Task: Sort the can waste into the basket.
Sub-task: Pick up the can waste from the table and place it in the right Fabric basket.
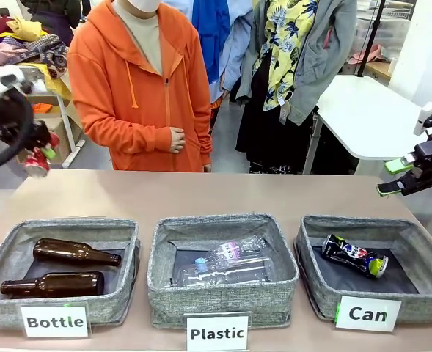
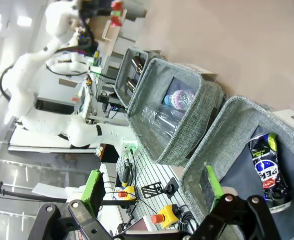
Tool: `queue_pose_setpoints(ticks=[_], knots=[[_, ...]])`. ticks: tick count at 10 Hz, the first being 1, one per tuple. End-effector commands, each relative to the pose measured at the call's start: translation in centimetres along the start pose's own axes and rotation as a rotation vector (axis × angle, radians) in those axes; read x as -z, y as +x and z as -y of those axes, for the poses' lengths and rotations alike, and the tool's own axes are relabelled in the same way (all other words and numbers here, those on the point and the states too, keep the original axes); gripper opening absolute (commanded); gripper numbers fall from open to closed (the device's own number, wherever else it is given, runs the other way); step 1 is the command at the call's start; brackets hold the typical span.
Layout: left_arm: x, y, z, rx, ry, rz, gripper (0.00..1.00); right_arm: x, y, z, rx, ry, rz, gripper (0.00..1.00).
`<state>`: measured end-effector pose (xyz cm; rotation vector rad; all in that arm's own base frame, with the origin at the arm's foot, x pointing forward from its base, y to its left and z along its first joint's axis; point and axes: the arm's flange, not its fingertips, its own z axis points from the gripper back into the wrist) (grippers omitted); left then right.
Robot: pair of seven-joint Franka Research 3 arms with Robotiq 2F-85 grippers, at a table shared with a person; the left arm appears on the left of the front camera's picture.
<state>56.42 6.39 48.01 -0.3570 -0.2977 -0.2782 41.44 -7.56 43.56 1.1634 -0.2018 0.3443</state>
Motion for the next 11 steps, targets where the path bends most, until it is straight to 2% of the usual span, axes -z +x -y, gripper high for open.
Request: queue_pose_setpoints(ticks=[1,3,4,5,6,9,10,11], knots=[[-2.1,-5.3,1.1,0.176,-0.087,0.046,0.00,-0.1,-0.1,-0.1,-0.018,-0.001,0.000,1.00],[-3.7,-9.4,1.9,0.365,-0.140,0.081,0.00,-0.1,-0.1,-0.1,-0.018,-0.001,0.000,1.00],[-3.3,-11.4,2.5,0.483,-0.205,0.053,0.00,-0.1,-0.1,-0.1,-0.018,-0.001,0.000,1.00],[-2.7,-12.0,2.4,0.498,-0.196,0.008,0.00,-0.1,-0.1,-0.1,-0.018,-0.001,0.000,1.00],[-4.2,-9.3,2.6,0.374,-0.129,0.058,0.00,-0.1,-0.1,-0.1,-0.018,-0.001,0.000,1.00],[-4.2,-9.3,2.6,0.374,-0.129,0.058,0.00,-0.1,-0.1,-0.1,-0.018,-0.001,0.000,1.00],[-3.9,-10.3,2.5,0.405,-0.147,0.053,0.28,-0.1,-0.1,-0.1,-0.018,-0.001,0.000,1.00],[-2.8,-9.0,4.4,0.449,-0.206,0.068,0.28,0.0,0.0,0.0,0.000,0.000,0.000,1.00]])
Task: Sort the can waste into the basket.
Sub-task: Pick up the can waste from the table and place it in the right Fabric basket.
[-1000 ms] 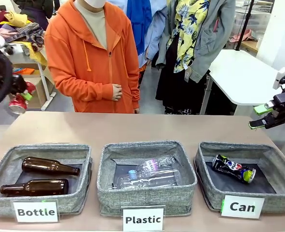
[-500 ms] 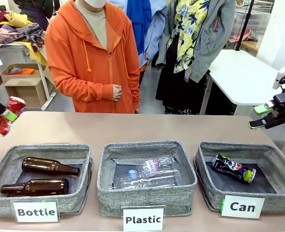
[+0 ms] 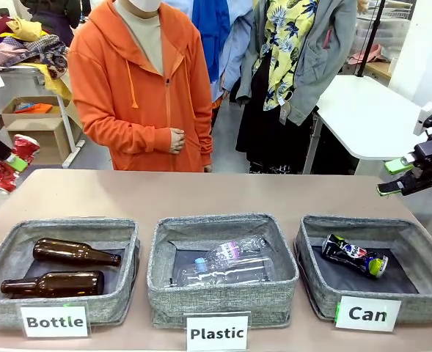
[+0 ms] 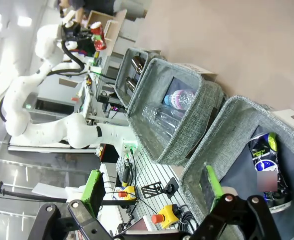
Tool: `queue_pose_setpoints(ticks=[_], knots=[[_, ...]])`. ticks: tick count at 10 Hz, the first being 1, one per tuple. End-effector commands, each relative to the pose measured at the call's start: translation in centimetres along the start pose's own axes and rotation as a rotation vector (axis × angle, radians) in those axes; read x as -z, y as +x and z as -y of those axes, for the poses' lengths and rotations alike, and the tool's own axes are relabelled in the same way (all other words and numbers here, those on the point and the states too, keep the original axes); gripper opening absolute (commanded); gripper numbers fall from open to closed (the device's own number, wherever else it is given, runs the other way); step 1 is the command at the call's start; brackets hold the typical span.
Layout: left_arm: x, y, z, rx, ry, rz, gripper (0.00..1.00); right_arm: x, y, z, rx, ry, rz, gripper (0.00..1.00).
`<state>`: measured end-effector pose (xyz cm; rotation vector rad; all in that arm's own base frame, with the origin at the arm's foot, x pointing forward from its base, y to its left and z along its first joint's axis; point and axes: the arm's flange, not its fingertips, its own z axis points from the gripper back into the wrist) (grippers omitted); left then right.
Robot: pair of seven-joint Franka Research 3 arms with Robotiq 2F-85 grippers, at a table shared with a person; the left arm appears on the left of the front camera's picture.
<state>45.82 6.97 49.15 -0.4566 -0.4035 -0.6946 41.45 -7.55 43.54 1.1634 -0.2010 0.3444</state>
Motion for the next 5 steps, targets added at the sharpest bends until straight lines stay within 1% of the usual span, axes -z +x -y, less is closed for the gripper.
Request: queue_pose_setpoints(ticks=[1,2,4,5], knots=[[2.6,4.4,3.9,0.141,-0.086,0.027,0.28,-0.9,0.8,-2.2,0.006,-0.099,0.009,1.00],[4.3,8.8,8.5,0.321,-0.096,-0.005,0.28,-2.4,0.7,-3.2,0.021,-0.183,-0.014,1.00],[7.2,16.4,16.9,0.592,-0.101,-0.047,0.28,-6.4,-1.1,-3.2,0.047,-0.294,0.017,1.00],[9.7,20.0,21.1,0.726,-0.115,-0.077,0.28,-8.7,-2.6,-3.1,0.074,-0.318,0.067,1.00]])
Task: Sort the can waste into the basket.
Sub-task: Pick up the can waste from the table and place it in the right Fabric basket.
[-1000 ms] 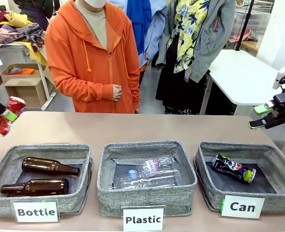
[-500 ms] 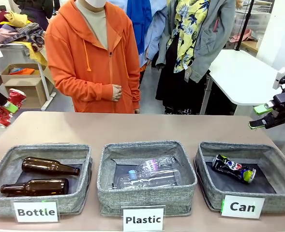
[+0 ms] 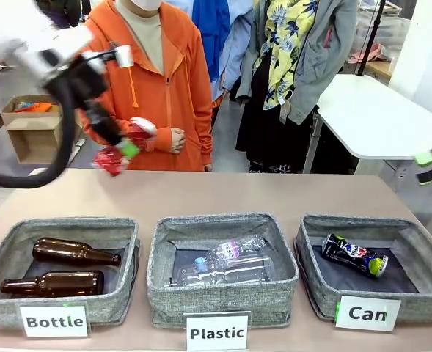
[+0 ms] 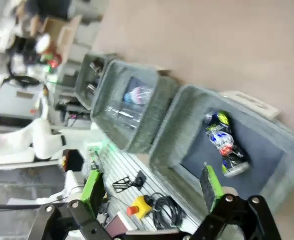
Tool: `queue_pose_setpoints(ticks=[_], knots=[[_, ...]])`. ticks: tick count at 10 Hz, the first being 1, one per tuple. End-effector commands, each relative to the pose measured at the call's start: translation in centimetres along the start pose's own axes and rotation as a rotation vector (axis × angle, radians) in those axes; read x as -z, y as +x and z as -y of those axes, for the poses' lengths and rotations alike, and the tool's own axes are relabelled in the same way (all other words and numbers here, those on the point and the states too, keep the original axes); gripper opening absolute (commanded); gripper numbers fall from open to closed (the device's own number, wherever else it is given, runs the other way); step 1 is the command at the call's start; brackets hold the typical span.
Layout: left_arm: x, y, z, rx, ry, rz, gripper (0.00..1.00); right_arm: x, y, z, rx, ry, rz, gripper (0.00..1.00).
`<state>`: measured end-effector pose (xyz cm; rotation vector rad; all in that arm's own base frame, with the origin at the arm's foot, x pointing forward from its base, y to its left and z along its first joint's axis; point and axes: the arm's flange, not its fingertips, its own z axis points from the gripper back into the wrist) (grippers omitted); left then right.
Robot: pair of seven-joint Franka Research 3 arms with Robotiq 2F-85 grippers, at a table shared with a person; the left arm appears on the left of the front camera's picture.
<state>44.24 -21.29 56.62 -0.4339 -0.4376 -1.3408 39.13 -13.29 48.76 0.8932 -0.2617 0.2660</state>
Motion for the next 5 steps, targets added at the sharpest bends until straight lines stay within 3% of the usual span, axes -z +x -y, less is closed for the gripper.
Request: queue_pose_setpoints(ticks=[1,3,5], knots=[[3.5,7.7,-1.8,0.234,-0.004,-0.049,0.28,-4.1,-3.2,1.4,0.074,-0.039,0.085,1.00],[9.4,16.7,0.3,0.415,-0.158,-0.057,0.28,-8.4,-7.0,3.4,0.110,-0.051,0.196,1.00],[18.5,24.9,3.7,0.523,-0.233,-0.108,0.28,-11.1,-10.2,6.6,0.225,-0.069,0.305,1.00]])
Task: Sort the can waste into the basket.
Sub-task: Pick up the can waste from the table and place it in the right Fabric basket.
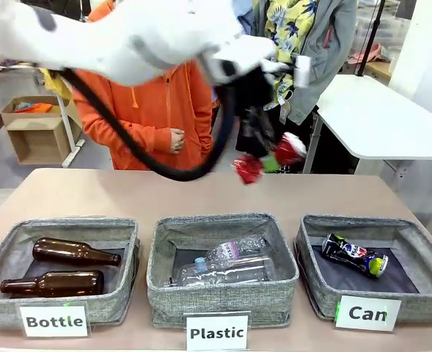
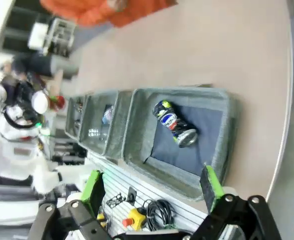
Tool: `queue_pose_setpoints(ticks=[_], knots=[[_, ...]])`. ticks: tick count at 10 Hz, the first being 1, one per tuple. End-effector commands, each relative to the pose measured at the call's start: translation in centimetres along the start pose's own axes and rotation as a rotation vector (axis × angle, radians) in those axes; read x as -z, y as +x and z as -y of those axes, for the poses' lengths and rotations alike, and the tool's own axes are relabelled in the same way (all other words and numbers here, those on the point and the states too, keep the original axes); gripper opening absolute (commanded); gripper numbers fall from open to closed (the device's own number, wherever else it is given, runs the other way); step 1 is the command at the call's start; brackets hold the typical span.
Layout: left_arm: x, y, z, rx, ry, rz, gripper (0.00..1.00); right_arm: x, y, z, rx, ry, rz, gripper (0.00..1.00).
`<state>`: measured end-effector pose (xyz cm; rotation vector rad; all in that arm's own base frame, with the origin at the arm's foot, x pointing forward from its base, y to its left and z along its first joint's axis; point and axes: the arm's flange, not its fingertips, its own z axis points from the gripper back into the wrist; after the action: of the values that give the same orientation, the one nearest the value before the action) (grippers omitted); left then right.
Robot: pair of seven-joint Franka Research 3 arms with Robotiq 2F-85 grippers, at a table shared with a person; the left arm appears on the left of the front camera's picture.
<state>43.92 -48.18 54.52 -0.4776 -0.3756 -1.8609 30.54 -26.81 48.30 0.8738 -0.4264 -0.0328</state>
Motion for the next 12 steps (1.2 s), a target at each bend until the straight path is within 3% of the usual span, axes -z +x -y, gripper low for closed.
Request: queue_pose_setpoints(ticks=[1,3,5,7,8,12], knots=[[5.4,5.7,-4.2,0.074,-0.064,-0.079,0.28,-1.0,-1.6,2.4,0.069,0.005,0.070,1.00],[11.2,8.4,-6.6,0.057,-0.083,-0.104,0.28,-3.7,-4.7,4.7,0.121,-0.003,0.132,1.00],[14.1,9.0,-8.2,0.011,-0.118,-0.062,0.28,-5.0,-6.5,6.2,0.126,0.022,0.175,1.00],[15.1,10.7,-8.3,0.015,-0.171,0.057,0.28,-5.1,-5.9,7.3,0.208,0.024,0.228,1.00],[15.4,11.3,-8.2,0.025,-0.197,0.108,0.28,-5.5,-6.9,6.3,0.164,0.001,0.168,1.00],[15.7,12.5,-8.8,0.040,-0.191,0.116,0.28,-5.5,-6.9,6.3,0.164,0.001,0.168,1.00]])
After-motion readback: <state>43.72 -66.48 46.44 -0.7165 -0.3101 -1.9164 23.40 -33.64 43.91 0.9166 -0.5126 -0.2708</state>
